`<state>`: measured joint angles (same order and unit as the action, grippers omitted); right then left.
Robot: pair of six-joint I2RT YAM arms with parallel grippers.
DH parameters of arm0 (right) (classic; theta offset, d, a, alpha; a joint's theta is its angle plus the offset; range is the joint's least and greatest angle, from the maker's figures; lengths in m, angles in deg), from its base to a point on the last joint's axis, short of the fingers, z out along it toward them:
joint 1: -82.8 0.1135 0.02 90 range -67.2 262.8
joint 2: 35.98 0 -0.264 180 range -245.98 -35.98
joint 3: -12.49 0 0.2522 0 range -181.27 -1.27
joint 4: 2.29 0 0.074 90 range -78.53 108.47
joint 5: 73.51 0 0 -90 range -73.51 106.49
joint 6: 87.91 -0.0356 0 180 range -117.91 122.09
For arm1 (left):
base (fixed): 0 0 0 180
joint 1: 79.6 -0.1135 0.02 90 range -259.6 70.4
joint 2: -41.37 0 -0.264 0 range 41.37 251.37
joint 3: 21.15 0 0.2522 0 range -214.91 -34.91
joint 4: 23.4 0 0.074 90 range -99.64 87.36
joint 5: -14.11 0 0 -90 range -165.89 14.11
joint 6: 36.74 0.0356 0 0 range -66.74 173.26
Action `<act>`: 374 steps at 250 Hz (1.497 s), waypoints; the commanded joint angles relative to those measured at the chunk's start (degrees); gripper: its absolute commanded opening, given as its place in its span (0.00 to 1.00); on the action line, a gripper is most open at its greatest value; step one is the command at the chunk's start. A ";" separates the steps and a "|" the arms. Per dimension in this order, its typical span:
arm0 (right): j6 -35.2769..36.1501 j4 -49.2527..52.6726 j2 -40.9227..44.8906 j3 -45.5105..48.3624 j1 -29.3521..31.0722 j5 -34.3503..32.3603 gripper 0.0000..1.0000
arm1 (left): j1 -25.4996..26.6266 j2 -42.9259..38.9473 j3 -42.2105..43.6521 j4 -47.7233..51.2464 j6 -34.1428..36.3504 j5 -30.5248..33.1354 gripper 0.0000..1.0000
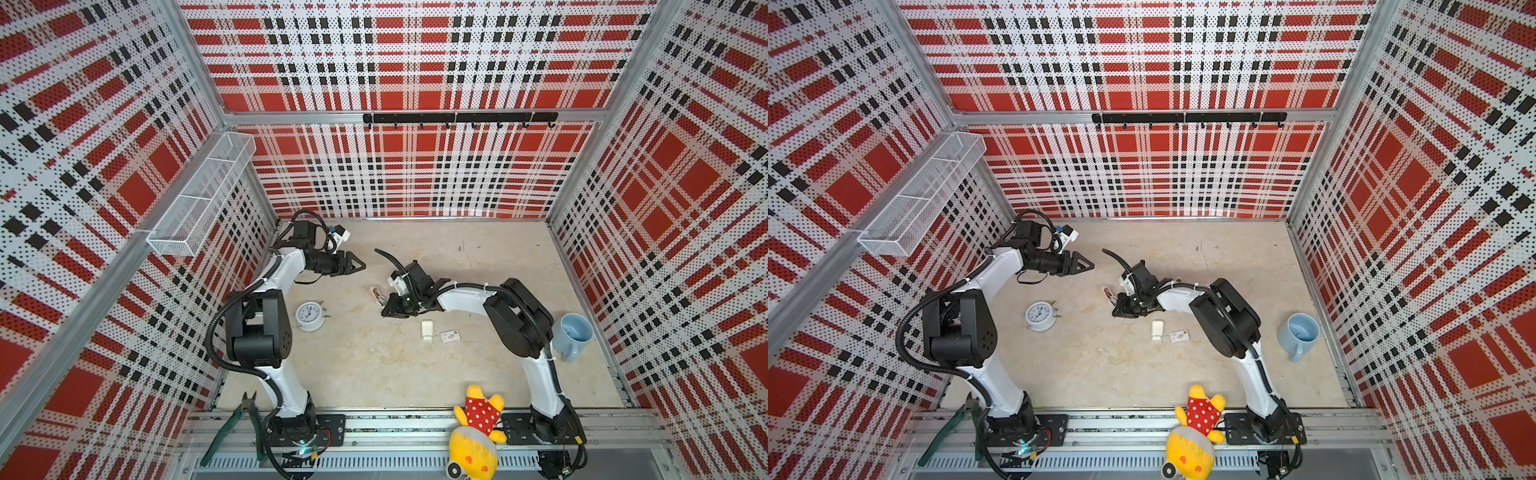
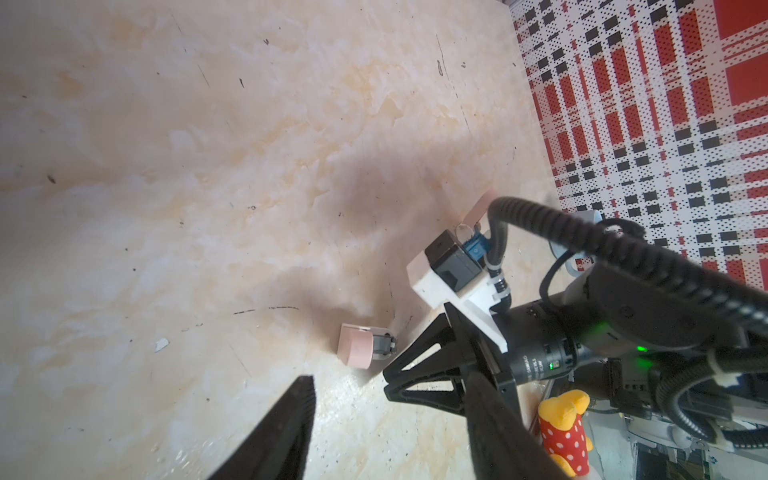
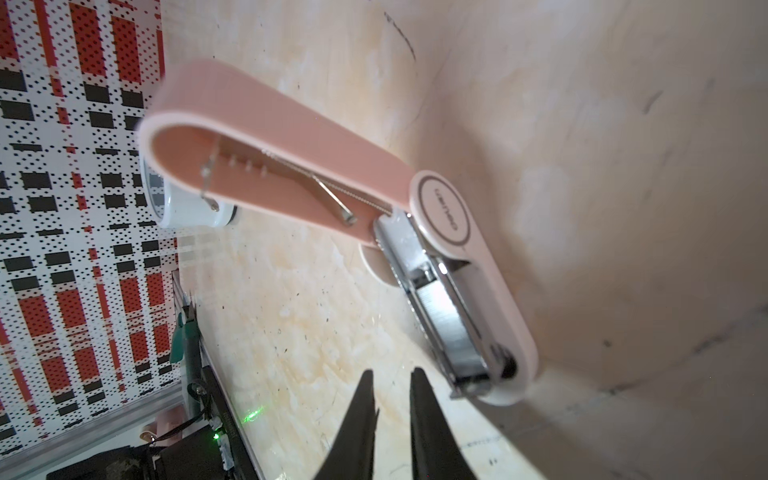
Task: Load the staples into the stapler
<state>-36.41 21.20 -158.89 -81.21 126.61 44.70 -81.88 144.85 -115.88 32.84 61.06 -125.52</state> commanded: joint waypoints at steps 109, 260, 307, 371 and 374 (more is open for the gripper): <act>3.79 5.15 -2.75 -3.97 -0.74 -5.50 0.18 | -0.40 -1.18 -1.21 1.24 3.91 0.38 0.60; 0.71 -0.26 6.12 5.63 -1.44 -0.45 0.18 | 5.40 2.30 -7.60 27.03 48.15 14.92 0.59; -5.85 -6.50 8.72 11.06 -2.41 -1.53 0.16 | 7.52 5.12 -10.29 29.22 54.19 19.93 0.60; -13.80 -18.95 8.04 16.39 -5.03 0.54 0.15 | 9.50 8.00 -10.95 29.68 58.70 23.04 0.61; -13.86 -19.08 8.04 16.44 -5.10 0.51 0.15 | 9.42 8.17 -10.95 29.69 58.74 23.19 0.61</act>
<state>-45.81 10.52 -151.49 -65.69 122.64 44.65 -73.62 151.21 -125.38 60.32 114.50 -105.04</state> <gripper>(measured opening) 0.155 0.606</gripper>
